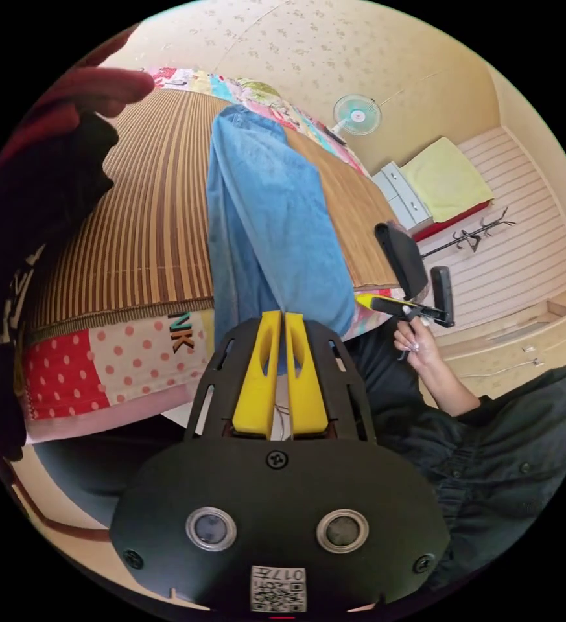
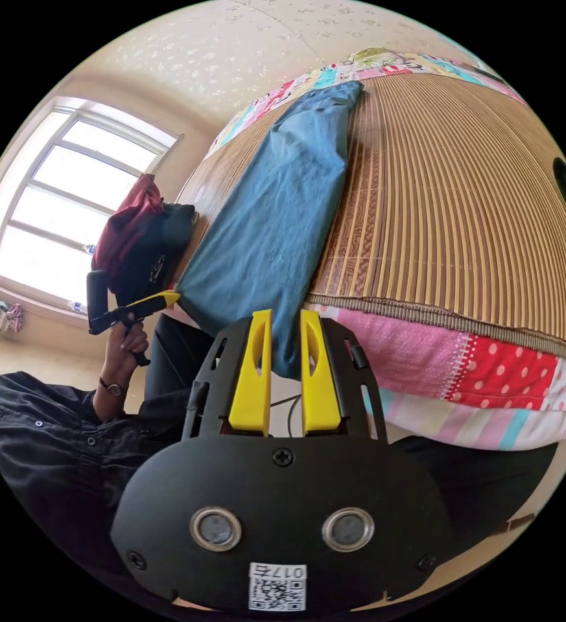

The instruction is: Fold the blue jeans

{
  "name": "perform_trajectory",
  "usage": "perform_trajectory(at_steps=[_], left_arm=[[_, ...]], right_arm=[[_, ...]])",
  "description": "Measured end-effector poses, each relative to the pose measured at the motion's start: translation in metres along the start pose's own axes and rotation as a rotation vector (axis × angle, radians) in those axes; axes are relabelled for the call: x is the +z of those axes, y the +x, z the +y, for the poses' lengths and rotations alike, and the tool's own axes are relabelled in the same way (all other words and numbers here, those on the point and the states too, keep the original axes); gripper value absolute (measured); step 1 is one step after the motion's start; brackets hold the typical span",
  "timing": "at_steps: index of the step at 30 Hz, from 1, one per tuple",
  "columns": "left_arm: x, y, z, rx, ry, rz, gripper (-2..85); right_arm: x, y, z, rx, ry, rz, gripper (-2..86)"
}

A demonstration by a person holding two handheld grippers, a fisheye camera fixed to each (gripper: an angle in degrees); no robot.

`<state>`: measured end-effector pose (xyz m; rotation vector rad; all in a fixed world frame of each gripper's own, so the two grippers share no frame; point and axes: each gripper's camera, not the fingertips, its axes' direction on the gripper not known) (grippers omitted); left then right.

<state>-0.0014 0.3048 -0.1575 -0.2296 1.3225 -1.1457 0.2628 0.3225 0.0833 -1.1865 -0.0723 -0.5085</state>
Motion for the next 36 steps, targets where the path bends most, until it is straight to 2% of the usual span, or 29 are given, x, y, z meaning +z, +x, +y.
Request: perform_trajectory(at_steps=[3, 5, 6, 8, 11, 18, 25, 36], left_arm=[[-0.027, -0.001, 0.008, 0.014, 0.033, -0.029, -0.7], [-0.027, -0.017, 0.015, -0.033, -0.016, -0.166, -0.7], [-0.024, -0.022, 0.016, -0.044, -0.031, -0.175, -0.7], [-0.013, -0.049, 0.021, -0.109, -0.074, -0.117, -0.7], [-0.017, -0.066, 0.027, -0.147, -0.049, -0.051, -0.7], [-0.027, -0.069, 0.031, -0.155, -0.057, -0.060, -0.6], [-0.047, -0.068, 0.038, -0.131, -0.046, -0.050, -0.7], [-0.062, -0.079, 0.053, -0.163, -0.016, -0.024, -0.7]], right_arm=[[-0.001, -0.009, -0.005, -0.012, 0.003, -0.001, 7.3], [0.003, -0.012, -0.008, -0.002, -0.003, -0.003, 7.2], [0.005, -0.013, -0.008, 0.001, -0.005, -0.005, 7.2], [0.009, -0.016, -0.010, 0.008, -0.005, -0.015, 7.0], [0.007, -0.025, -0.013, -0.011, 0.007, -0.021, 6.8], [0.017, -0.032, -0.023, -0.035, -0.010, -0.011, 6.7], [0.014, -0.039, -0.030, -0.061, 0.003, -0.009, 2.2], [0.025, -0.043, -0.034, -0.060, -0.039, 0.035, 2.1]])
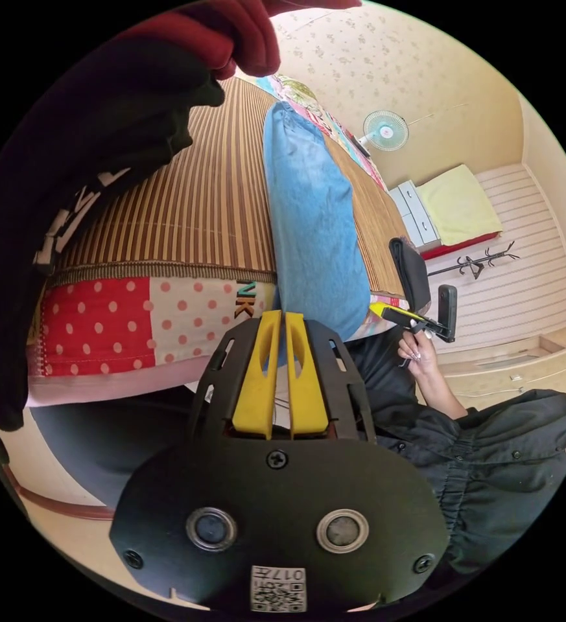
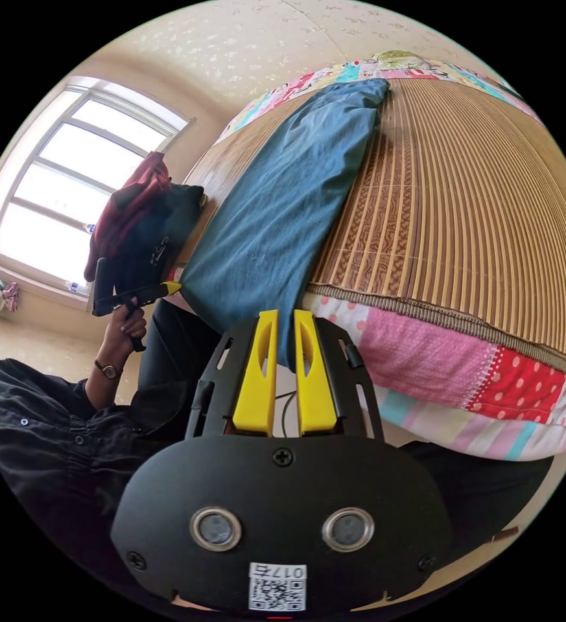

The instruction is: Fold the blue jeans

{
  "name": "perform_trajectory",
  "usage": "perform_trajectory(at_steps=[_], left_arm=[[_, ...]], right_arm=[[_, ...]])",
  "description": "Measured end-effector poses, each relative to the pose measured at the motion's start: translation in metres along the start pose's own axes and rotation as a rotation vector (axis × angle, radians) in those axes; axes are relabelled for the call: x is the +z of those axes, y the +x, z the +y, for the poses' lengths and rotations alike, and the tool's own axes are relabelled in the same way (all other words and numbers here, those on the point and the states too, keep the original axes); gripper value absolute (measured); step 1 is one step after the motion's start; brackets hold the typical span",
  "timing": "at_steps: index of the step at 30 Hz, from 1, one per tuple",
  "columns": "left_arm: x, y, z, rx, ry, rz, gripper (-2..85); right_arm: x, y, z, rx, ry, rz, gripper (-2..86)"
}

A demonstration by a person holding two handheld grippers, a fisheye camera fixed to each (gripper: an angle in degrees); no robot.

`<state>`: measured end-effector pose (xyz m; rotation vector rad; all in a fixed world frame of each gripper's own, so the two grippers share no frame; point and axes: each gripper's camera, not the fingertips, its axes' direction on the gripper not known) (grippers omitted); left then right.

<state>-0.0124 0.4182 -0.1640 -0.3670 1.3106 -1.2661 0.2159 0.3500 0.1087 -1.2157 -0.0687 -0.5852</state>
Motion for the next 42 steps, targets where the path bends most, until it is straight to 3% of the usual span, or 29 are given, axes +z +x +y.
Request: perform_trajectory(at_steps=[6, 12, 19, 24, 28, 34, 42], left_arm=[[-0.006, -0.005, 0.003, -0.002, -0.005, 0.022, -0.7], [-0.035, 0.006, 0.023, 0.299, 0.059, 0.165, -0.7], [-0.013, -0.019, 0.019, 0.174, -0.108, 0.071, -0.5], [-0.012, -0.017, 0.011, 0.161, -0.138, -0.068, 0.8], [-0.032, -0.027, 0.006, 0.137, 0.036, 0.075, 7.9], [-0.013, -0.052, -0.016, 0.017, 0.153, 0.244, 9.5], [0.043, -0.036, -0.019, 0.018, -0.017, 0.099, 4.5]], right_arm=[[0.000, 0.003, -0.006, -0.011, -0.025, -0.001, 1.4], [-0.041, 0.020, 0.005, 0.000, 0.063, -0.314, 0.7], [-0.016, 0.043, 0.010, 0.078, -0.049, -0.251, 0.9], [-0.011, 0.039, -0.001, 0.097, -0.121, -0.080, 2.3], [-0.026, 0.042, -0.008, 0.117, -0.021, -0.064, 6.1], [-0.003, 0.044, -0.026, 0.119, -0.034, -0.121, 7.7], [0.024, 0.046, -0.024, 0.106, -0.052, -0.209, 4.3]])
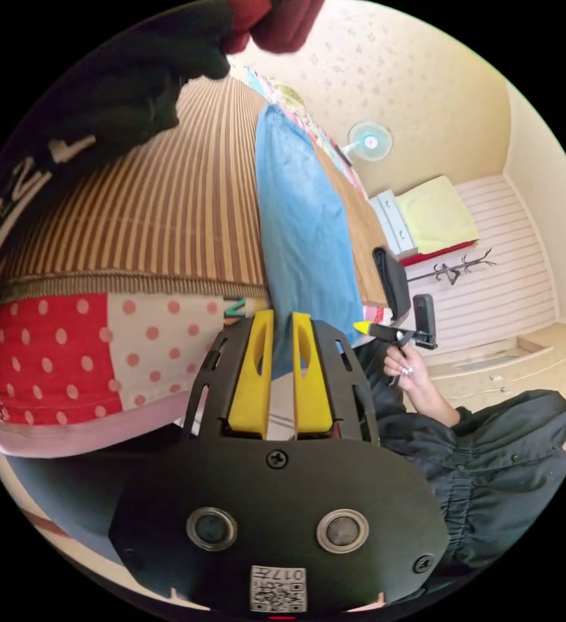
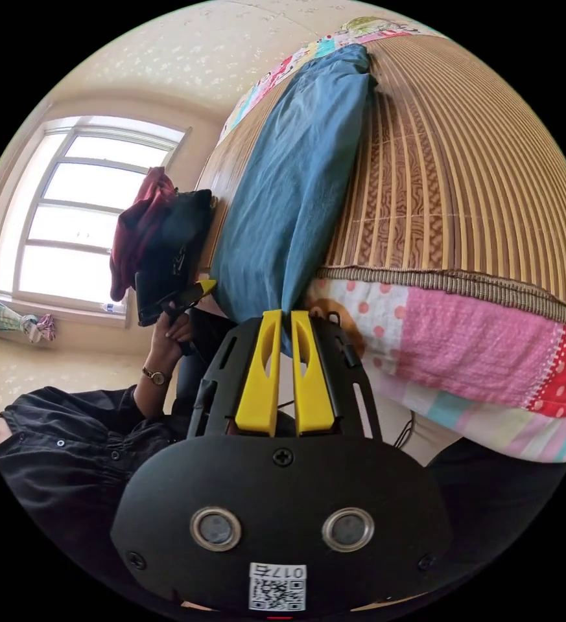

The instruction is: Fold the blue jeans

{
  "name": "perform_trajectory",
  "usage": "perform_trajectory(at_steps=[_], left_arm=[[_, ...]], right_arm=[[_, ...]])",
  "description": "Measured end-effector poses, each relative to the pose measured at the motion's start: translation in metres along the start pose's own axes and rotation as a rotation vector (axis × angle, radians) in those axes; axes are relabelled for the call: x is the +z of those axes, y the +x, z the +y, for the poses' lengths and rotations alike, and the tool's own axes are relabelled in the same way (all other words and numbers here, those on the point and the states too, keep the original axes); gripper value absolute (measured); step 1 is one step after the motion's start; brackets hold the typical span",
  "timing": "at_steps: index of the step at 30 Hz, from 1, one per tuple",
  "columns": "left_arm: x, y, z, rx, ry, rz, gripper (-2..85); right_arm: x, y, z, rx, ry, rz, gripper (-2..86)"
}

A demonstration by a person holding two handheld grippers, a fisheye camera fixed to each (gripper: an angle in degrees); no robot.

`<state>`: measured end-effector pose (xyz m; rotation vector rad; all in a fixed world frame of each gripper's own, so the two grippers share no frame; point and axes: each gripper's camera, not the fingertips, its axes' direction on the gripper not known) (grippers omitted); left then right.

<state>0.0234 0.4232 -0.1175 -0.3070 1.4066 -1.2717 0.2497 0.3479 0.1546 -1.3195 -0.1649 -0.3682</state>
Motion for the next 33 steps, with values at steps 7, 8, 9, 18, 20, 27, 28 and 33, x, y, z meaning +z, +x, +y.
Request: perform_trajectory(at_steps=[7, 8, 9, 18, 20, 27, 28, 33], left_arm=[[0.032, 0.019, 0.016, 0.081, -0.194, -0.017, 3.3], [0.041, 0.021, 0.016, 0.078, -0.241, -0.030, 3.3], [0.044, 0.022, 0.016, 0.072, -0.261, -0.042, 3.4], [0.015, 0.004, -0.018, 0.035, 0.005, 0.161, 6.4], [0.018, 0.002, -0.033, 0.014, 0.052, 0.124, 8.5], [0.047, 0.010, -0.047, 0.014, 0.014, 0.027, 8.6], [0.057, 0.009, -0.048, 0.007, -0.032, 0.020, 6.2], [0.070, 0.014, -0.045, 0.027, -0.093, 0.021, 2.2]], right_arm=[[-0.014, 0.008, 0.018, -0.093, -0.131, 0.100, 3.4], [-0.012, 0.012, 0.022, -0.098, -0.161, 0.108, 3.5], [-0.012, 0.014, 0.025, -0.099, -0.174, 0.112, 3.6], [-0.058, 0.060, 0.023, 0.032, 0.041, -0.067, 7.9], [-0.064, 0.065, 0.016, 0.056, 0.089, -0.077, 8.3], [-0.059, 0.065, 0.006, 0.048, 0.129, -0.015, 7.7], [-0.052, 0.069, 0.005, 0.043, 0.096, -0.025, 6.7], [-0.040, 0.080, 0.004, -0.003, -0.040, -0.063, 3.9]])
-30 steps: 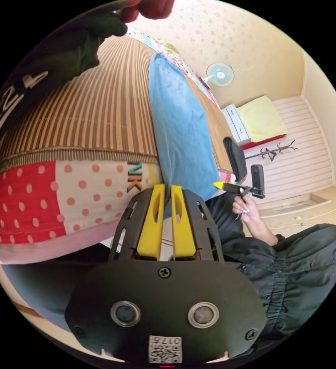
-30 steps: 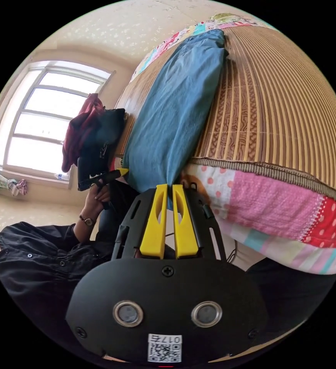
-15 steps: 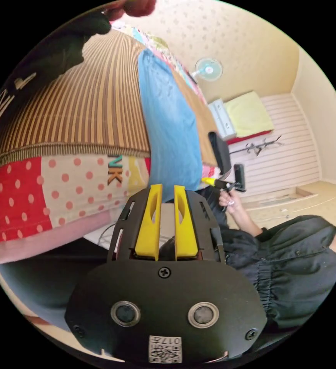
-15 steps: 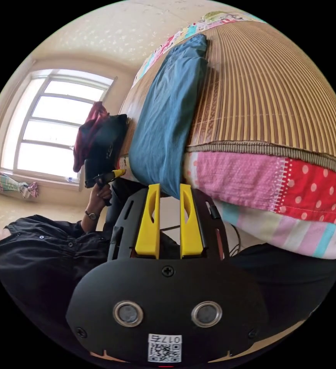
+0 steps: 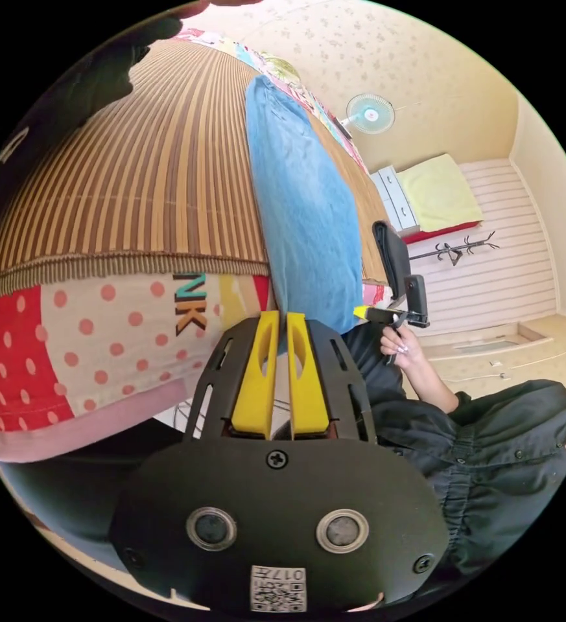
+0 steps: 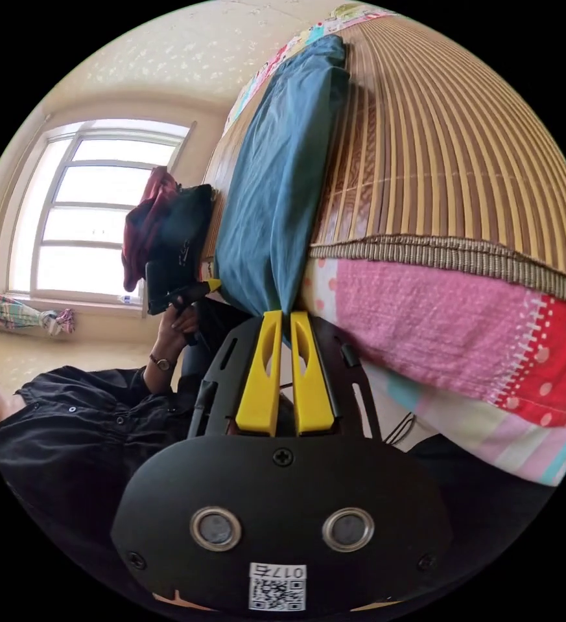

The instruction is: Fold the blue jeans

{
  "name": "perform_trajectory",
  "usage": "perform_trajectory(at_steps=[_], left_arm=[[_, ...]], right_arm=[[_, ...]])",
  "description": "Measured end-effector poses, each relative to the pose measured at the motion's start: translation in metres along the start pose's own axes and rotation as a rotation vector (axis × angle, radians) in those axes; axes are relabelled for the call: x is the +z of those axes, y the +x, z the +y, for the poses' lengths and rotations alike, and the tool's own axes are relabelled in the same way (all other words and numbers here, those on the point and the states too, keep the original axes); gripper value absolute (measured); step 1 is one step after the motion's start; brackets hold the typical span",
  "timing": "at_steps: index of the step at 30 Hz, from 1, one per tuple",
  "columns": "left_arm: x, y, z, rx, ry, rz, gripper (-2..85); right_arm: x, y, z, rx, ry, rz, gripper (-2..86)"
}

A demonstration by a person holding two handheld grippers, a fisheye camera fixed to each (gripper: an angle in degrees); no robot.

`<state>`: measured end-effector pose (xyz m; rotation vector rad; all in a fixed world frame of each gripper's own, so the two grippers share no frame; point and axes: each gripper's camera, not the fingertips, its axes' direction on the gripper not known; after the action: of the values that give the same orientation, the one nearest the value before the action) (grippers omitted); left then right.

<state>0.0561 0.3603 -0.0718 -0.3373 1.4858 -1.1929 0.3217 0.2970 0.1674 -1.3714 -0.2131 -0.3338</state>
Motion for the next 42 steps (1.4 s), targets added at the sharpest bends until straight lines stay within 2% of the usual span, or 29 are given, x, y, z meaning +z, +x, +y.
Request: perform_trajectory(at_steps=[4, 6, 8, 12, 15, 20, 25, 34, 39, 42], left_arm=[[-0.005, 0.007, 0.002, 0.053, 0.000, -0.051, 3.2], [-0.010, 0.006, 0.002, 0.069, 0.046, -0.045, 5.5], [-0.015, 0.000, -0.003, 0.082, 0.108, 0.033, 8.6], [-0.017, -0.003, -0.019, 0.075, 0.174, 0.089, 11.0], [-0.007, 0.001, -0.031, 0.058, 0.116, 0.008, 9.5], [0.005, 0.006, -0.028, 0.065, 0.103, 0.044, 9.0], [0.007, 0.012, -0.042, 0.077, 0.063, 0.031, 8.5], [0.010, 0.014, -0.059, 0.094, 0.027, 0.073, 6.9], [0.008, 0.008, -0.059, 0.096, 0.044, 0.149, 4.4], [-0.004, 0.018, -0.049, 0.146, 0.092, 0.181, 3.3]], right_arm=[[-0.018, -0.005, 0.008, -0.069, 0.003, 0.083, 4.2], [-0.030, 0.003, 0.009, -0.054, 0.041, 0.053, 5.3], [-0.045, 0.021, 0.006, -0.025, 0.076, -0.072, 8.9], [-0.057, 0.028, 0.004, -0.049, 0.123, -0.129, 11.2], [-0.060, 0.030, 0.002, -0.042, 0.130, -0.137, 12.2], [-0.060, 0.032, 0.005, -0.101, 0.052, -0.105, 12.0], [-0.079, 0.040, -0.005, -0.108, 0.120, -0.163, 11.9], [-0.093, 0.055, -0.019, -0.111, 0.078, -0.205, 8.8], [-0.106, 0.076, -0.020, -0.051, 0.068, -0.312, 4.6], [-0.121, 0.091, -0.015, -0.009, 0.087, -0.505, 3.4]])
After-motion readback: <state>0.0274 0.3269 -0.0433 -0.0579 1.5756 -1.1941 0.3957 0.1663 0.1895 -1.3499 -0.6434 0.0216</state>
